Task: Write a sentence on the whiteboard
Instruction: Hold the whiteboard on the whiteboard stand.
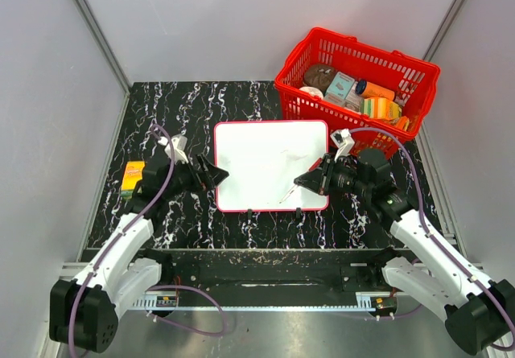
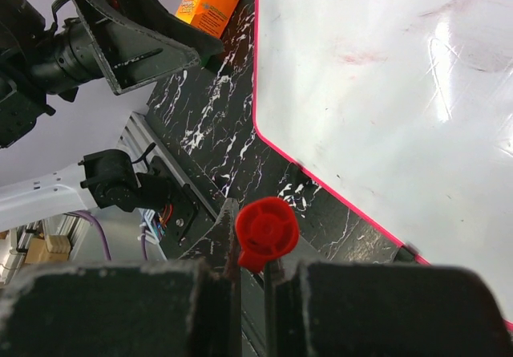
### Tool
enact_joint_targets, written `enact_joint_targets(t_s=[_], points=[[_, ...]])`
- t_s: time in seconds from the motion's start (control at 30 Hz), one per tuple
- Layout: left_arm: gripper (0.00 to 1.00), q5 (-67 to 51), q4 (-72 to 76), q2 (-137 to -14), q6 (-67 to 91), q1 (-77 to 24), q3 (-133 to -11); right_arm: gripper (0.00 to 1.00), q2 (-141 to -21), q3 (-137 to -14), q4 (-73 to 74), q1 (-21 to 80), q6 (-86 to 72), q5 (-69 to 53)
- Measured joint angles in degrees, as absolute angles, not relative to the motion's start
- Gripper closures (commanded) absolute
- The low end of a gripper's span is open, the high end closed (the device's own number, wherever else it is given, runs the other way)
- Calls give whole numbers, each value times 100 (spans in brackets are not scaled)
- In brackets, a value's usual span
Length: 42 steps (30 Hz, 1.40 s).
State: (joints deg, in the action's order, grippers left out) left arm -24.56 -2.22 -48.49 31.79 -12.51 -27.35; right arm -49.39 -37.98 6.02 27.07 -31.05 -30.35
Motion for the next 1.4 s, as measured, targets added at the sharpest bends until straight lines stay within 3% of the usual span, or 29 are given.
enact_joint_targets(t_s=[0.87,1.4], points=[[1,-1699,-642,-4740,2740,-1208,-3203,100,-4864,-3798,722,2707,-3022,-2893],[1,-2558,395,-6569,2659,-998,-3677,100,-4919,-3798,720,2707,-3022,-2893]])
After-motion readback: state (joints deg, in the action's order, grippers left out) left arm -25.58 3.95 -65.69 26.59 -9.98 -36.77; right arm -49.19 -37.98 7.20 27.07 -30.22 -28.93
